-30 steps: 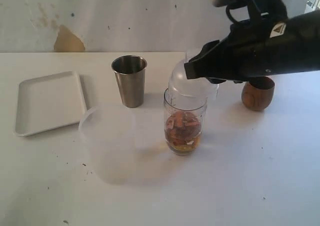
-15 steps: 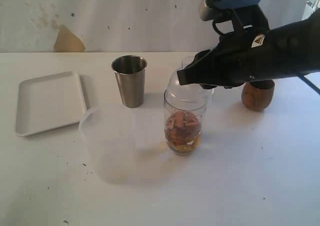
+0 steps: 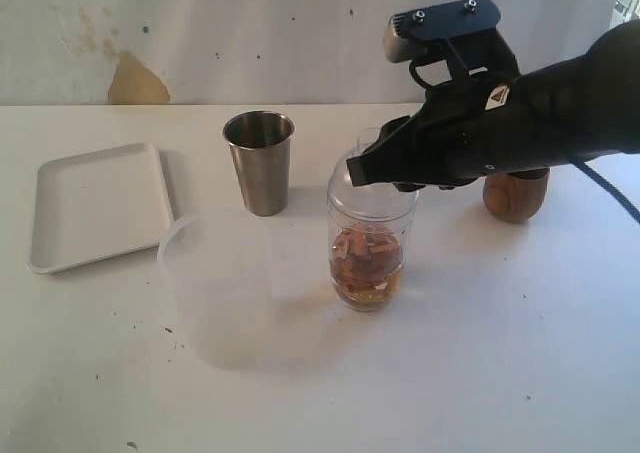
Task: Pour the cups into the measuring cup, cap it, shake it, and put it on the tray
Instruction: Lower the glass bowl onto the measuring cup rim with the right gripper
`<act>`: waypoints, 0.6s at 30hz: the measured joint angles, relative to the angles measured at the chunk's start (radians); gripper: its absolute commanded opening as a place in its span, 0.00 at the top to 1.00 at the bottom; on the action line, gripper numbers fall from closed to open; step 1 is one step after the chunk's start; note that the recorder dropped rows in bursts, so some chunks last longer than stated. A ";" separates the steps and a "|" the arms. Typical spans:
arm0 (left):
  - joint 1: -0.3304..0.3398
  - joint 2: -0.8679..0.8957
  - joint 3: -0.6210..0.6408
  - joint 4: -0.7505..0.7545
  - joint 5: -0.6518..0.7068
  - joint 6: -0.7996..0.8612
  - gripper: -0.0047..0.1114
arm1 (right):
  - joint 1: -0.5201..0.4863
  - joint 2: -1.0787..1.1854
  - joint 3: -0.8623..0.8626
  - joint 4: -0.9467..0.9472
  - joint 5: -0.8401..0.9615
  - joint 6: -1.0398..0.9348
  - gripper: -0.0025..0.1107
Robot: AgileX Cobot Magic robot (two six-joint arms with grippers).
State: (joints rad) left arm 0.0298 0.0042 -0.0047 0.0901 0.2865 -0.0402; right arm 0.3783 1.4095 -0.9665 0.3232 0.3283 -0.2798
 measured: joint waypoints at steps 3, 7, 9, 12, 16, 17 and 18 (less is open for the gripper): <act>0.000 0.000 0.000 0.000 0.000 0.000 0.96 | 0.000 0.000 0.000 0.000 0.002 -0.001 0.98; 0.000 0.000 0.000 0.000 0.000 0.000 0.96 | 0.000 0.000 0.000 0.000 0.006 -0.018 0.93; 0.000 0.000 0.000 0.000 0.000 0.000 0.96 | 0.000 0.000 0.000 0.000 0.006 -0.022 0.84; 0.000 0.000 0.000 0.000 0.000 0.000 0.96 | 0.000 0.000 0.000 0.000 0.006 -0.030 0.65; 0.000 0.000 0.000 0.000 0.000 0.000 0.96 | 0.000 0.000 0.000 0.000 0.008 -0.045 0.44; 0.000 0.000 0.000 0.000 0.000 0.000 0.96 | 0.000 0.000 0.000 0.000 0.008 -0.046 0.42; 0.000 0.000 0.000 0.000 0.000 0.000 0.96 | 0.000 0.000 0.000 0.000 0.008 -0.046 0.42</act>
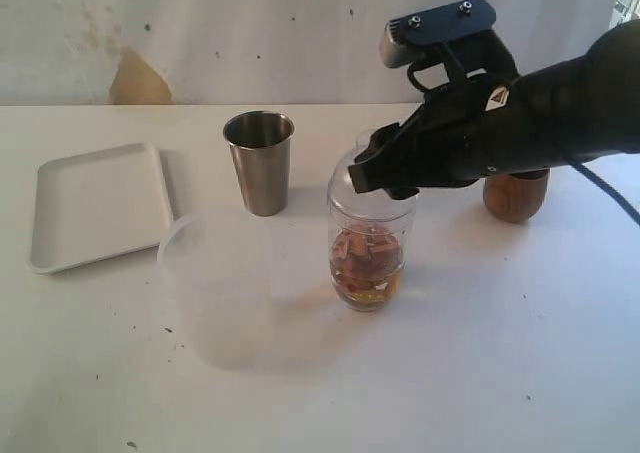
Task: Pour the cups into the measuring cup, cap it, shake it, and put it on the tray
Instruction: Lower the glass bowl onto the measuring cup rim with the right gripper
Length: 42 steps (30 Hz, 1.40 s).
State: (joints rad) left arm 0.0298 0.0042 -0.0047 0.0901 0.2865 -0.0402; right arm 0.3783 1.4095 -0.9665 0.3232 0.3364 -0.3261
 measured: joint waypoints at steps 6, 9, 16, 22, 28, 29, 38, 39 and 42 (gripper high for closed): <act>0.000 0.000 0.000 0.000 0.000 0.000 0.96 | 0.000 -0.019 -0.010 0.000 0.002 -0.007 0.43; 0.000 0.000 0.000 0.000 0.000 0.000 0.96 | 0.000 -0.056 -0.019 0.000 -0.017 -0.007 0.52; 0.000 0.000 0.000 0.000 0.000 0.000 0.96 | 0.000 -0.083 -0.019 0.000 -0.053 -0.009 0.98; 0.000 0.000 0.000 0.000 0.000 0.000 0.96 | 0.000 -0.059 -0.019 0.000 -0.071 -0.038 0.98; 0.000 0.000 0.000 0.000 0.000 0.000 0.96 | 0.017 -0.011 -0.019 0.000 -0.076 -0.040 0.98; 0.000 0.000 0.000 0.000 0.000 0.000 0.96 | 0.024 -0.005 -0.019 0.000 -0.076 -0.040 0.98; 0.000 0.000 0.000 0.000 0.000 0.000 0.96 | 0.048 0.044 -0.027 0.000 -0.082 -0.044 0.98; 0.000 0.000 0.000 0.000 0.000 0.000 0.96 | 0.048 0.046 -0.030 0.000 -0.085 -0.044 0.98; 0.000 0.000 0.000 0.000 0.000 0.000 0.96 | 0.049 0.049 -0.030 0.000 -0.089 -0.044 0.98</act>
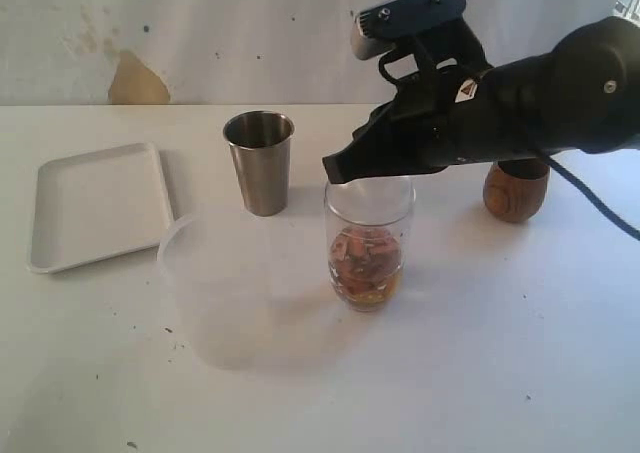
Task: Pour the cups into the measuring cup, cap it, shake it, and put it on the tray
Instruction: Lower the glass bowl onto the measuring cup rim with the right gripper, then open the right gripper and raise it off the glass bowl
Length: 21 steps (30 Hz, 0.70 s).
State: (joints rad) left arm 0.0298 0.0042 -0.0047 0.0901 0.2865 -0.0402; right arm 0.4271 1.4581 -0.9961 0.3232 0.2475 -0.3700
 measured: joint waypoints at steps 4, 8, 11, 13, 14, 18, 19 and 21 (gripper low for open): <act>0.000 0.000 0.000 0.000 0.000 0.000 0.96 | 0.000 0.000 0.000 0.000 0.000 0.000 0.98; 0.000 0.000 0.000 0.000 0.000 0.000 0.96 | 0.000 -0.002 0.000 0.000 0.000 0.000 0.98; 0.000 0.000 0.000 0.000 0.000 0.000 0.96 | 0.002 -0.013 0.000 0.000 0.010 0.000 0.98; 0.000 0.000 0.000 0.000 0.000 0.000 0.96 | 0.002 -0.028 0.002 -0.004 0.011 0.000 0.98; 0.000 0.000 0.000 0.000 0.000 0.000 0.96 | 0.002 -0.036 0.002 -0.006 0.011 0.000 0.98; 0.000 0.000 0.000 0.000 0.000 0.000 0.96 | 0.002 -0.077 0.002 -0.007 0.012 -0.008 0.98; 0.000 0.000 0.000 0.000 0.000 0.000 0.96 | 0.002 -0.085 0.002 -0.007 0.012 -0.011 0.98; 0.000 0.000 0.000 0.000 0.000 0.000 0.96 | 0.002 -0.096 0.002 -0.007 0.010 -0.012 0.98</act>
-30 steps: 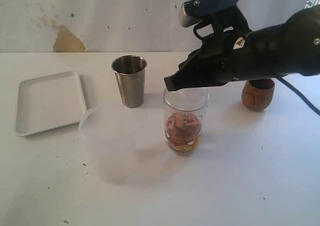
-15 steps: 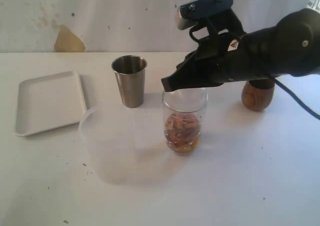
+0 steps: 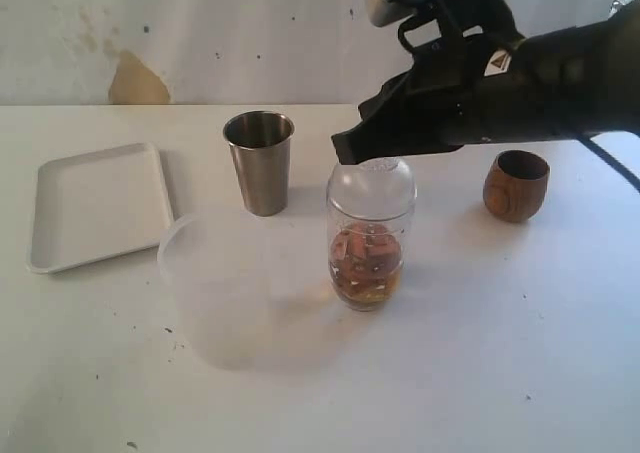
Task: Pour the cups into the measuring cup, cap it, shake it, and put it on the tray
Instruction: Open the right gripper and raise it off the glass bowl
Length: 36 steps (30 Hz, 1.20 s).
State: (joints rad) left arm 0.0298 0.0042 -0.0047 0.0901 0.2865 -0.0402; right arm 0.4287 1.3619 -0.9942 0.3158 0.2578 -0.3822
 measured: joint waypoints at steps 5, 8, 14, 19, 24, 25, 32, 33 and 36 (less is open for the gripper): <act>0.000 0.000 0.000 0.000 0.000 0.000 0.96 | 0.000 -0.002 0.000 0.000 -0.022 -0.004 0.98; 0.000 0.000 0.000 0.000 0.000 0.000 0.96 | 0.000 0.020 0.000 -0.017 -0.033 -0.004 0.98; 0.000 0.000 0.000 0.000 0.000 0.000 0.96 | 0.000 0.083 0.000 -0.040 -0.035 -0.004 0.98; 0.000 0.000 0.000 0.000 0.000 0.000 0.96 | 0.000 0.092 0.000 -0.040 -0.039 -0.004 0.98; 0.000 0.000 0.000 0.000 0.000 0.000 0.96 | 0.000 0.092 0.000 -0.040 -0.045 -0.004 0.98; 0.000 0.000 0.000 0.000 0.000 0.000 0.96 | 0.000 0.092 0.000 -0.040 -0.045 -0.004 0.98; 0.000 0.000 0.000 0.000 0.000 0.000 0.96 | 0.000 0.068 0.000 -0.040 -0.058 -0.004 0.98; 0.000 0.000 0.000 0.000 0.000 0.000 0.96 | 0.000 0.059 0.000 -0.040 -0.063 -0.004 0.98; 0.000 0.000 0.000 0.000 0.000 0.000 0.96 | 0.000 0.044 0.000 -0.046 -0.073 -0.004 0.98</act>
State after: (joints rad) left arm 0.0298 0.0042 -0.0047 0.0901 0.2865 -0.0402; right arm 0.4287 1.4061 -0.9942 0.2702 0.1844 -0.3860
